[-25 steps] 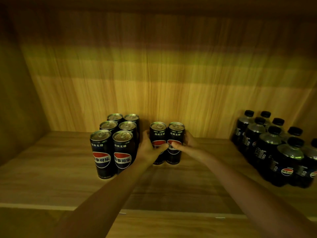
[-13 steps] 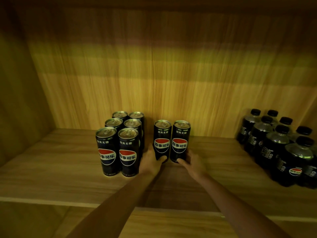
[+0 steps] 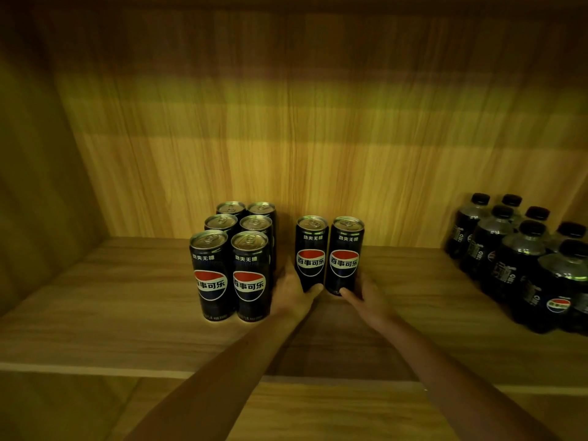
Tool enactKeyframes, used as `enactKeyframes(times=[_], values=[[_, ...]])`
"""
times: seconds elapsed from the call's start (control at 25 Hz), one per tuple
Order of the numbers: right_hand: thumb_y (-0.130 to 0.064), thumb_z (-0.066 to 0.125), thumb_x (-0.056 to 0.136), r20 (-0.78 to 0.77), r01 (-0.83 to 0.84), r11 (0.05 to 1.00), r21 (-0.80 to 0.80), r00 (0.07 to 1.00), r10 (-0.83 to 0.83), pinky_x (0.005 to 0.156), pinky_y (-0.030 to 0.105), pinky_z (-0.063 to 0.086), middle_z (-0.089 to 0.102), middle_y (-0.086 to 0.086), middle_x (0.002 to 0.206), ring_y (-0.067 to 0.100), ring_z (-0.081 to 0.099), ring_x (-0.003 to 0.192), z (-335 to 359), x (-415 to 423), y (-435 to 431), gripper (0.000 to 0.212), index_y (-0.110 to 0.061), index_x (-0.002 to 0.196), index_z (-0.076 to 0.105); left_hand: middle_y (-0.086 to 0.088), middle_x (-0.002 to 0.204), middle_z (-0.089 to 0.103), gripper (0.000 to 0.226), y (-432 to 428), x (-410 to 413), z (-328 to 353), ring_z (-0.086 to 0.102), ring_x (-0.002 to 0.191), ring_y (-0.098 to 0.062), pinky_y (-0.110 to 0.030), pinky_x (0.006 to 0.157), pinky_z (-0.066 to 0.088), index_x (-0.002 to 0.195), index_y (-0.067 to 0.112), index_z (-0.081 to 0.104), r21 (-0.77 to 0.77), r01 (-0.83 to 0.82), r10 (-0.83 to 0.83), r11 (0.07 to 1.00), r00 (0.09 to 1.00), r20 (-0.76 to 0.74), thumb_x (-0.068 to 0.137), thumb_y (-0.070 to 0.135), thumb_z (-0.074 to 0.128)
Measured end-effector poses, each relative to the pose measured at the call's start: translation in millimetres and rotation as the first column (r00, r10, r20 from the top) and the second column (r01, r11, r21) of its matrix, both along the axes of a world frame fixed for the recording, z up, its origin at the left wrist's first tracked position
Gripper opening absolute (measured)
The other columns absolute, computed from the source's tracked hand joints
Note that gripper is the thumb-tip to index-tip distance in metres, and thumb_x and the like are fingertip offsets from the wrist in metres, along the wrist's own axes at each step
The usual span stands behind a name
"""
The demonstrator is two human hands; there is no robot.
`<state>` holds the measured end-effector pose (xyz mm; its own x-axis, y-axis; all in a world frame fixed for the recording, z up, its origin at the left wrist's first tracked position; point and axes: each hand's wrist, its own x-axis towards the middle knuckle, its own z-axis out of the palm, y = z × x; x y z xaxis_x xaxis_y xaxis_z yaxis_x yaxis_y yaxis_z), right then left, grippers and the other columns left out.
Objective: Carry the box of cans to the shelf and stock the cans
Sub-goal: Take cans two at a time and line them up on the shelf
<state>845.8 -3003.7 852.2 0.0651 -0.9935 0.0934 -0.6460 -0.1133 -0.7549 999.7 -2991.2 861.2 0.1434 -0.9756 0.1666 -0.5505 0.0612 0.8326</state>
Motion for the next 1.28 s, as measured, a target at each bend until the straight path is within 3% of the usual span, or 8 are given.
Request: enactKeyframes(times=[0.16,0.28,0.4,0.48,0.6,0.84,1.0,1.28], values=[[-0.033,0.056,0.086,-0.128,0.108,0.993,-0.046,0.985,-0.113,0.110,0.041,0.026,0.025,0.016,0.151,0.031,0.025,0.138,17,-8,30,0.076,-0.005,0.143,0.014,-0.009,0.146,0.037,0.085,24,-1,14,0.034,0.136,-0.025,-0.039,0.113,0.032,0.141,0.012,0.021,-0.090,0.030,-0.023,0.995,0.996,0.081,0.074,0.027,0.072],[-0.027,0.054,0.088,-0.142,0.136,0.972,-0.191,0.976,-0.164,0.104,0.042,0.036,0.041,0.019,0.141,0.034,0.041,0.129,49,-12,61,0.068,-0.006,0.141,0.019,-0.008,0.150,0.030,0.093,58,-2,41,0.027,0.141,-0.022,-0.041,0.116,0.027,0.144,0.011,0.019,-0.215,0.114,-0.079,0.970,0.983,0.165,0.072,0.034,0.073],[-0.022,0.054,0.088,-0.210,0.036,0.941,-0.335,0.971,-0.111,0.108,0.037,0.033,0.040,0.013,0.143,0.029,0.038,0.132,87,-3,97,0.062,-0.006,0.140,0.024,-0.007,0.154,0.024,0.094,98,11,81,0.018,0.143,-0.019,-0.036,0.119,0.019,0.145,0.012,0.017,-0.322,0.182,-0.080,0.929,0.949,0.305,0.073,0.037,0.072],[-0.024,0.057,0.086,-0.325,-0.067,0.913,-0.402,0.943,-0.074,0.109,0.037,0.030,0.041,0.013,0.143,0.028,0.037,0.132,105,9,116,0.060,-0.006,0.137,0.031,-0.009,0.154,0.023,0.091,123,28,106,0.017,0.144,-0.022,-0.035,0.119,0.015,0.144,0.010,0.019,-0.347,0.176,0.007,0.921,0.884,0.467,0.075,0.042,0.069],[-0.037,0.059,0.083,-0.526,-0.179,0.929,-0.323,0.850,-0.019,0.114,0.041,0.023,0.030,0.013,0.149,0.029,0.030,0.136,119,33,154,0.067,-0.009,0.138,0.031,-0.011,0.154,0.022,0.090,162,62,130,0.018,0.143,-0.025,-0.041,0.119,0.014,0.144,0.009,0.021,-0.253,0.089,0.101,0.963,0.753,0.650,0.076,0.052,0.062],[-0.052,0.060,0.076,-0.641,-0.290,0.933,-0.211,0.762,0.092,0.117,0.047,0.015,0.021,0.012,0.153,0.029,0.021,0.140,107,81,251,0.084,-0.010,0.140,0.024,-0.011,0.157,0.010,0.096,279,127,103,0.009,0.145,-0.027,-0.047,0.118,0.006,0.147,0.010,0.008,0.026,-0.095,0.040,0.995,0.633,0.773,0.078,0.063,0.050],[-0.048,0.061,0.078,-0.652,-0.362,0.918,-0.163,0.738,0.175,0.117,0.046,0.015,0.019,0.013,0.153,0.030,0.018,0.141,87,119,298,0.084,-0.010,0.141,0.022,-0.010,0.158,0.004,0.096,338,163,80,0.003,0.146,-0.026,-0.046,0.118,0.001,0.147,0.013,0.003,0.070,-0.132,0.024,0.989,0.606,0.795,0.080,0.062,0.049],[-0.050,0.057,0.080,-0.670,-0.405,0.904,-0.136,0.710,0.218,0.117,0.042,0.015,0.020,0.011,0.153,0.026,0.020,0.141,8,199,338,0.083,-0.010,0.141,0.020,-0.009,0.157,0.011,0.097,378,235,3,0.007,0.146,-0.025,-0.044,0.118,0.003,0.147,0.010,0.008,0.054,-0.134,0.045,0.990,0.643,0.764,0.078,0.057,0.057]])
